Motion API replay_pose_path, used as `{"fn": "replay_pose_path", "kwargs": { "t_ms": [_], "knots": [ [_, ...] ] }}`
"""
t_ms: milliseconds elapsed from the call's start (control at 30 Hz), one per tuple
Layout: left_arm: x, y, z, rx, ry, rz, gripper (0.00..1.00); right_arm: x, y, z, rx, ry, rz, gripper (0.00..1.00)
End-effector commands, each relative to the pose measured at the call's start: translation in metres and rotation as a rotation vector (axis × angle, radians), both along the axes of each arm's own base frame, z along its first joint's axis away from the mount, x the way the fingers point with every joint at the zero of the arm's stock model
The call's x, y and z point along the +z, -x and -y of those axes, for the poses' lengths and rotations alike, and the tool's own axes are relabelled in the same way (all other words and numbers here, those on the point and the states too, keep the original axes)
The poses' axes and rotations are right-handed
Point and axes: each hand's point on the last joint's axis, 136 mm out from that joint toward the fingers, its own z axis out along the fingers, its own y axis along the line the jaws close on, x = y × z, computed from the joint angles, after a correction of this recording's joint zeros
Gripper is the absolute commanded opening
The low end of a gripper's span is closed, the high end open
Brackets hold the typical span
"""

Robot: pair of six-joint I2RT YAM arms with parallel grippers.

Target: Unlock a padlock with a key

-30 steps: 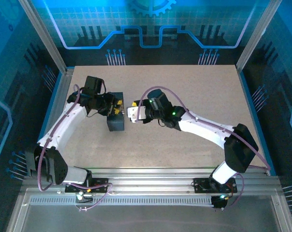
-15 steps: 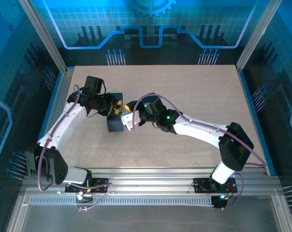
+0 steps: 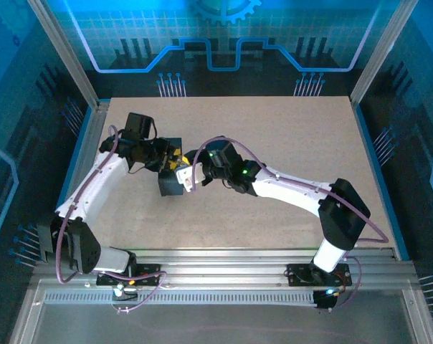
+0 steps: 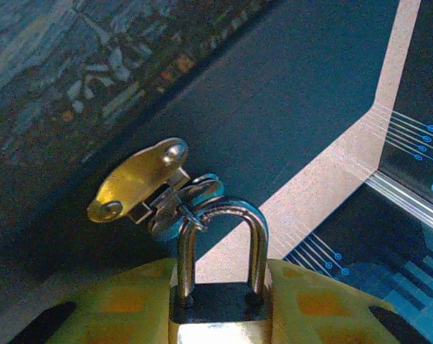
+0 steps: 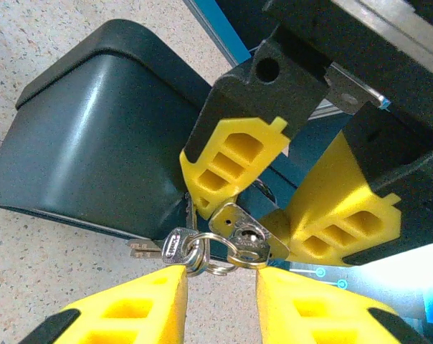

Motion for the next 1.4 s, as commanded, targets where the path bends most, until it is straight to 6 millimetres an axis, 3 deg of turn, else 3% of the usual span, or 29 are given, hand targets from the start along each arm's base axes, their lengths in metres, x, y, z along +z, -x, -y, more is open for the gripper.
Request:
{"fn": "replay_pose_path", "kwargs": {
  "t_ms": [0,367,600,833,967,1100,1367],
  "knots": [
    [0.02,-0.006,0.004,-0.015,0.031,0.061,0.0,0.022,0.005,-0.016,0.044,-0.059,0.012,0.31],
    [0.02,-0.006,0.005,-0.013,0.036,0.064,0.0,0.025,0.003,-0.016,0.04,-0.063,0.023,0.32],
    [0.022,-0.005,0.004,-0.013,0.038,0.068,0.0,0.013,0.002,-0.015,0.064,0.001,0.043,0.32],
    [0.024,-0.006,0.004,-0.016,0.034,0.066,0.0,0.011,0.002,0.004,0.065,0.066,0.04,0.34],
    [0.024,-0.005,0.004,-0.019,0.032,0.058,0.0,0.012,-0.014,0.011,0.028,0.088,0.092,0.34],
    [0.023,-0.003,0.003,-0.02,0.028,0.049,0.0,0.017,-0.023,0.006,0.017,0.069,0.113,0.33],
    [0.025,-0.004,0.003,-0.019,0.03,0.051,0.0,0.016,-0.014,-0.009,0.066,0.05,0.1,0.33]
  ]
}}
